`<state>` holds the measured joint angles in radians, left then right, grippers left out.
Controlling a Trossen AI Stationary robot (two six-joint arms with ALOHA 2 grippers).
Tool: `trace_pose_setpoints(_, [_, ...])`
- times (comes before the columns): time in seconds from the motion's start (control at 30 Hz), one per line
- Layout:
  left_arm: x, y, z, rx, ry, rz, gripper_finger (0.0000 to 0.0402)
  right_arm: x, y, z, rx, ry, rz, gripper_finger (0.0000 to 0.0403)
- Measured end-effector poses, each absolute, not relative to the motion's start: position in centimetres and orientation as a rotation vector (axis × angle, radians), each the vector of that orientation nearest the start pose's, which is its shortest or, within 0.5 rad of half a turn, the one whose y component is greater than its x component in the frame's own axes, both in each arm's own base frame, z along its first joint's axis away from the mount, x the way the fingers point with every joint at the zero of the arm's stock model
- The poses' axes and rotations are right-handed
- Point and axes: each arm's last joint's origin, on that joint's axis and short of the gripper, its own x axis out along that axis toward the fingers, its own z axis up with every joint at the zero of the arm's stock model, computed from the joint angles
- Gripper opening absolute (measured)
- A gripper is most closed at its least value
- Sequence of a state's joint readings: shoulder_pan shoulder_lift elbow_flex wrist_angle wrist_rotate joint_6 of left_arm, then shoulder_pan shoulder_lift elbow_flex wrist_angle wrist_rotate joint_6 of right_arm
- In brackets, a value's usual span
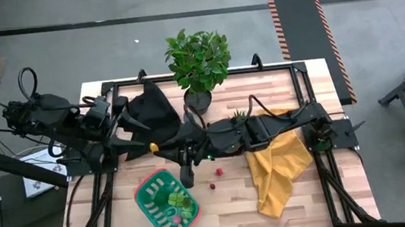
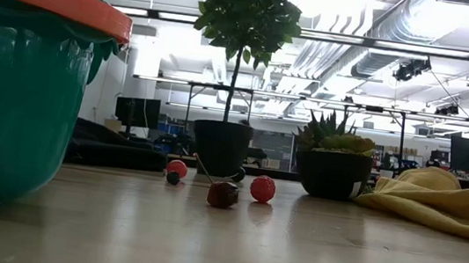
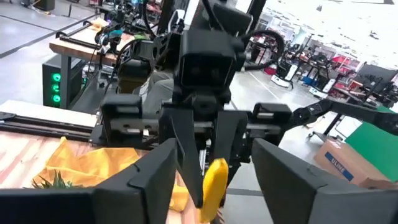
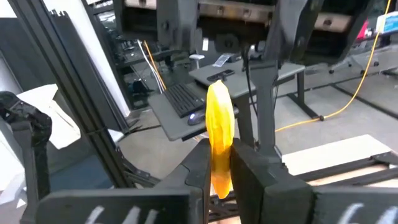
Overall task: Pick and placing Produce into tupperware
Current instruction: Put the yellow corn into the blue basket
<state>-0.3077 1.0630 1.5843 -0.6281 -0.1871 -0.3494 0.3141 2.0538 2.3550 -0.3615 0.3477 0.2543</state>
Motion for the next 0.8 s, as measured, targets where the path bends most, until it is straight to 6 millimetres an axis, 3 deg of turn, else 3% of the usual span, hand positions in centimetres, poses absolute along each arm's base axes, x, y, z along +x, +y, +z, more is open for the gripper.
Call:
trace_pose_setpoints(0.27, [17.4, -5.0, 49.3, -0.337, 0.155, -0.094, 0.0229, 43.1, 12.6, 46.8, 0.211, 0.031, -0.056, 0.0035])
trace_pose_setpoints(0.5, [18.8, -5.5, 48.7, -0.322, 0.195, -0.098, 0.0216, 43.1, 12.6, 46.8, 0.204, 0.036, -0.055, 0.0035])
trace_pose_setpoints(0.8, [18.9, -5.5, 48.7, -0.297, 0.186, -0.100, 0.0194, 43.1, 12.6, 46.8, 0.203, 0.038, -0.053, 0.0035])
